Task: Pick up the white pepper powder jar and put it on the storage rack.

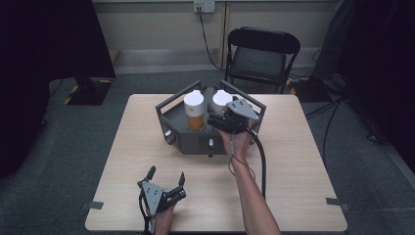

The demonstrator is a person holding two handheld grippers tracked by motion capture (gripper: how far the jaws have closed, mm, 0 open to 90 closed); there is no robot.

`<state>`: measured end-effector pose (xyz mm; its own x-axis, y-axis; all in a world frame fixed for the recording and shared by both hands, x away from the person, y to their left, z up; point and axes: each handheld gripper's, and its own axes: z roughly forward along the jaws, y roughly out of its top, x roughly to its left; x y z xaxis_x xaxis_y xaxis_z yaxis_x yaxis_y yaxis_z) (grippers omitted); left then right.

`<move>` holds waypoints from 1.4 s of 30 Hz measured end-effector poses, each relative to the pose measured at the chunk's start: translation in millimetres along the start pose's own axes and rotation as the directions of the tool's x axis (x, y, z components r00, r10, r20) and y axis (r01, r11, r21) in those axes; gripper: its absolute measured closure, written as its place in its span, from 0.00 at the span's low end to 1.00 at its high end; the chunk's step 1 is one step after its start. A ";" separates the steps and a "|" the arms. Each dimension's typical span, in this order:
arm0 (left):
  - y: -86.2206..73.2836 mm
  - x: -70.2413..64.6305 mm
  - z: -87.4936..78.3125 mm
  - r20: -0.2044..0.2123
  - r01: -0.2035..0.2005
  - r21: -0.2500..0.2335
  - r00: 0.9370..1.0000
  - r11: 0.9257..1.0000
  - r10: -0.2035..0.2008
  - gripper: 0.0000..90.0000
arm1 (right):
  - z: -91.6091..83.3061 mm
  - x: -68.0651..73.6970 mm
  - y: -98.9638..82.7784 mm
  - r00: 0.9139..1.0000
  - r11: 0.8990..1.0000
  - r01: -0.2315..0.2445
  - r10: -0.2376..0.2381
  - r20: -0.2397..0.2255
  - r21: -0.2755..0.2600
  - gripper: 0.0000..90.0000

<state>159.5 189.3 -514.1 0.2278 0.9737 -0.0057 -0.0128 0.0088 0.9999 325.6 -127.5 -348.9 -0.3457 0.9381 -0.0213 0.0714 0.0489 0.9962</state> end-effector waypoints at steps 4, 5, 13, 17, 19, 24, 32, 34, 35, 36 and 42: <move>0.0 0.0 0.1 0.000 0.000 0.000 1.000 1.000 0.000 0.01 | -3.3 -0.2 1.2 1.000 1.000 -0.009 0.009 0.004 -0.002 0.00; 0.0 -0.1 0.1 0.000 0.000 0.000 1.000 1.000 0.000 0.01 | -4.2 -1.3 1.0 1.000 1.000 -0.015 0.015 0.002 -0.003 0.00; 0.4 -0.9 0.3 -0.005 0.000 0.002 1.000 1.000 0.000 0.01 | -16.1 -3.6 -3.9 1.000 0.999 -0.017 0.016 -0.015 -0.030 0.00; 0.2 -0.8 0.2 -0.004 0.000 0.001 1.000 1.000 0.000 0.01 | -22.9 -3.6 -6.8 1.000 0.999 -0.015 0.014 -0.025 -0.045 0.00; 0.1 -0.7 0.2 -0.004 0.000 0.001 1.000 1.000 0.000 0.01 | -26.0 -3.2 -9.2 1.000 0.998 -0.014 0.013 -0.026 -0.055 0.00; 0.1 -0.6 0.2 -0.003 0.000 0.001 1.000 1.000 0.000 0.01 | -31.6 -3.6 -13.5 0.999 0.998 -0.018 0.015 -0.033 -0.068 0.00; 0.0 -0.6 0.1 -0.003 0.000 0.000 1.000 1.000 0.000 0.01 | -47.5 -3.6 -19.2 0.997 0.992 -0.070 0.065 -0.047 -0.106 0.00; 0.1 -0.6 0.2 -0.003 0.000 0.000 1.000 1.000 0.000 0.01 | -50.8 -3.8 -19.6 0.996 0.991 -0.076 0.071 -0.044 -0.110 0.00; 0.1 -0.6 0.2 -0.003 0.000 0.001 1.000 1.000 0.000 0.01 | -52.7 -4.0 -20.4 0.997 0.991 -0.076 0.072 -0.042 -0.113 0.00; 0.2 -0.6 0.2 -0.003 0.000 0.001 1.000 1.000 0.000 0.01 | -55.0 -3.9 -21.1 0.997 0.991 -0.072 0.068 -0.038 -0.115 0.00; 0.1 -0.6 0.2 -0.003 0.000 0.001 1.000 1.000 0.000 0.01 | -64.6 -3.4 -27.3 0.997 0.991 -0.069 0.066 -0.034 -0.118 0.00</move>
<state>159.5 188.7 -514.0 0.2246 0.9744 -0.0053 -0.0123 0.0083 0.9999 264.3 -154.2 -370.6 -0.3714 0.9273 0.0473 -0.0153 -0.0570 0.9983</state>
